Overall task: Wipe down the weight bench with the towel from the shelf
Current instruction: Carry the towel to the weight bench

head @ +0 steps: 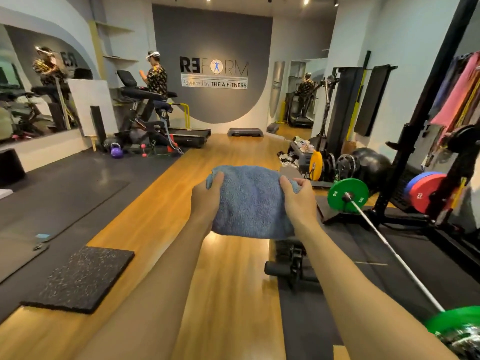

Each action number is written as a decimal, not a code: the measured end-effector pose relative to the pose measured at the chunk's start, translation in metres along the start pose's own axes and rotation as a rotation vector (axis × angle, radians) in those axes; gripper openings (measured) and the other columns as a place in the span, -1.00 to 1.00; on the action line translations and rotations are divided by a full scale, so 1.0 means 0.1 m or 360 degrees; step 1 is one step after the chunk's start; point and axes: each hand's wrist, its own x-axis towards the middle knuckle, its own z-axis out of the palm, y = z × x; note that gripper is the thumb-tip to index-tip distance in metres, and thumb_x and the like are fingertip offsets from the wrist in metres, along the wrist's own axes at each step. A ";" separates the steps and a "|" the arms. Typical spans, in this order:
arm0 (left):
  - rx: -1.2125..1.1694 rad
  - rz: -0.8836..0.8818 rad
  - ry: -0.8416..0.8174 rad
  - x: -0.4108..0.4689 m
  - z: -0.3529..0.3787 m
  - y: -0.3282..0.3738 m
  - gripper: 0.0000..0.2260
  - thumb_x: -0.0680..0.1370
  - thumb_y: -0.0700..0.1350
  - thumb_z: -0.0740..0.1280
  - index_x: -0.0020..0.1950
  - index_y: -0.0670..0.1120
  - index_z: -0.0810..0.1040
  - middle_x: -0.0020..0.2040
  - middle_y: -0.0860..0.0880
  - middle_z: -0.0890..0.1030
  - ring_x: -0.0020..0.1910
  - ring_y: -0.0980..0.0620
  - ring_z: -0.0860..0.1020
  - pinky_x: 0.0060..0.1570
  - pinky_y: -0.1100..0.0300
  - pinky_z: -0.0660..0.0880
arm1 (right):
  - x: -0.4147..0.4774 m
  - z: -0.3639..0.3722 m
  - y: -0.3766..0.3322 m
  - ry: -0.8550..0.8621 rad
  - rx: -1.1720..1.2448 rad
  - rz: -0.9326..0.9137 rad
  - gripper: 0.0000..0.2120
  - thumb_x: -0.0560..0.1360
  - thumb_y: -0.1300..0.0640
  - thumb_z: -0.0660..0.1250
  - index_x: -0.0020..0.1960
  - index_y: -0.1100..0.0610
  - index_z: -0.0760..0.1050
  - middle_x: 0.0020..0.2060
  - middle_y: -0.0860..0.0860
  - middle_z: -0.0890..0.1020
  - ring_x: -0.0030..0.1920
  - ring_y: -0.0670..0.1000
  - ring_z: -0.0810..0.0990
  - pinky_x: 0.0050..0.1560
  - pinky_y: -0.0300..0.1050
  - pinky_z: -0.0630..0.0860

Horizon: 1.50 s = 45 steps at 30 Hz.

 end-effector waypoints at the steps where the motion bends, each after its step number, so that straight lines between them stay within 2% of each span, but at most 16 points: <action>1: -0.0008 -0.0008 -0.0004 0.37 0.13 -0.05 -0.73 0.56 0.12 0.28 -0.16 -0.04 0.59 -0.08 -0.02 0.64 -0.07 -0.03 0.60 -0.03 0.00 0.52 | 0.36 0.14 0.05 0.0018 -0.0006 -0.0001 -0.74 0.55 -0.11 0.29 0.12 0.00 0.35 -0.13 -0.22 0.46 -0.16 -0.27 0.43 -0.31 -0.34 0.28; 10: -0.0018 -0.0042 0.0020 3.60 1.26 -0.64 -0.73 0.55 0.14 0.28 -0.11 -0.04 0.58 -0.07 0.00 0.62 -0.02 -0.02 0.59 0.08 -0.06 0.52 | 3.65 1.47 0.79 0.0040 0.0012 -0.0065 -0.67 0.50 -0.18 0.31 0.14 -0.01 0.37 -0.10 -0.22 0.49 -0.12 -0.25 0.45 -0.26 -0.33 0.29; 14: 0.0046 -0.0031 0.0063 4.99 1.64 -0.76 -0.67 0.55 0.15 0.27 0.02 -0.09 0.60 -0.02 -0.02 0.62 0.03 -0.05 0.59 0.08 -0.05 0.52 | 4.98 2.09 0.99 0.0048 0.0015 -0.0065 -0.64 0.49 -0.21 0.30 0.13 -0.01 0.37 -0.08 -0.19 0.48 -0.07 -0.19 0.46 -0.18 -0.23 0.34; 18: 0.0035 -0.0046 0.0043 6.39 1.97 -1.09 -0.71 0.54 0.16 0.28 -0.04 -0.05 0.60 -0.02 -0.04 0.64 0.01 -0.03 0.60 0.11 -0.10 0.55 | 6.20 2.75 1.33 0.0048 -0.0001 -0.0011 -0.59 0.48 -0.23 0.29 0.19 0.00 0.37 -0.05 -0.17 0.48 -0.04 -0.16 0.46 -0.07 -0.13 0.39; 23: 0.0015 -0.0095 0.0015 8.16 2.37 -1.66 -0.70 0.54 0.16 0.30 -0.04 -0.06 0.60 -0.04 -0.04 0.64 0.01 -0.05 0.61 0.11 -0.09 0.55 | 7.70 3.61 1.82 0.0068 -0.0017 0.0032 -0.61 0.50 -0.22 0.30 0.19 -0.03 0.33 -0.08 -0.22 0.43 -0.11 -0.24 0.42 -0.25 -0.31 0.31; 27: 0.0015 -0.0124 -0.0058 9.54 2.73 -1.86 -0.74 0.53 0.18 0.30 -0.17 0.01 0.58 -0.09 0.00 0.64 -0.04 -0.01 0.60 0.08 -0.08 0.56 | 8.87 4.18 2.01 0.0132 -0.0004 0.0069 -0.62 0.50 -0.22 0.31 0.18 -0.03 0.34 -0.08 -0.22 0.44 -0.09 -0.25 0.42 -0.24 -0.32 0.30; 33: -0.0016 -0.0121 -0.0095 11.32 3.47 -2.28 -0.75 0.52 0.14 0.33 -0.17 -0.01 0.61 -0.13 0.02 0.66 -0.05 0.01 0.63 -0.03 0.02 0.56 | 10.60 4.76 2.46 0.0215 -0.0059 0.0084 -0.65 0.50 -0.21 0.31 0.15 -0.02 0.37 -0.09 -0.26 0.45 -0.11 -0.27 0.43 -0.25 -0.36 0.28; 40: 0.0090 -0.0178 -0.0168 13.34 4.62 -2.93 -0.75 0.51 0.13 0.35 -0.19 -0.03 0.61 -0.10 -0.04 0.67 -0.02 -0.06 0.63 0.06 -0.09 0.56 | 12.72 5.28 3.34 0.0292 0.0000 0.0176 -0.62 0.49 -0.23 0.31 0.16 -0.03 0.37 -0.05 -0.21 0.47 -0.06 -0.23 0.45 -0.16 -0.24 0.35; 43: 0.0163 -0.0229 -0.0278 14.10 5.21 -3.13 -0.71 0.43 0.19 0.35 -0.15 -0.03 0.63 -0.08 -0.07 0.68 -0.02 -0.09 0.64 0.09 -0.13 0.56 | 13.50 5.32 3.63 0.0413 -0.0028 0.0216 -0.62 0.49 -0.22 0.31 0.17 -0.01 0.39 -0.01 -0.16 0.51 -0.01 -0.15 0.48 0.00 -0.14 0.38; 45: 0.0179 -0.0268 -0.0393 14.54 5.64 -3.29 -0.69 0.41 0.20 0.35 -0.14 -0.02 0.64 -0.06 -0.10 0.69 0.00 -0.12 0.64 0.10 -0.16 0.55 | 13.97 5.28 3.83 0.0518 -0.0054 0.0253 -0.61 0.49 -0.20 0.32 0.19 0.01 0.41 0.03 -0.11 0.53 0.03 -0.10 0.49 0.02 -0.13 0.37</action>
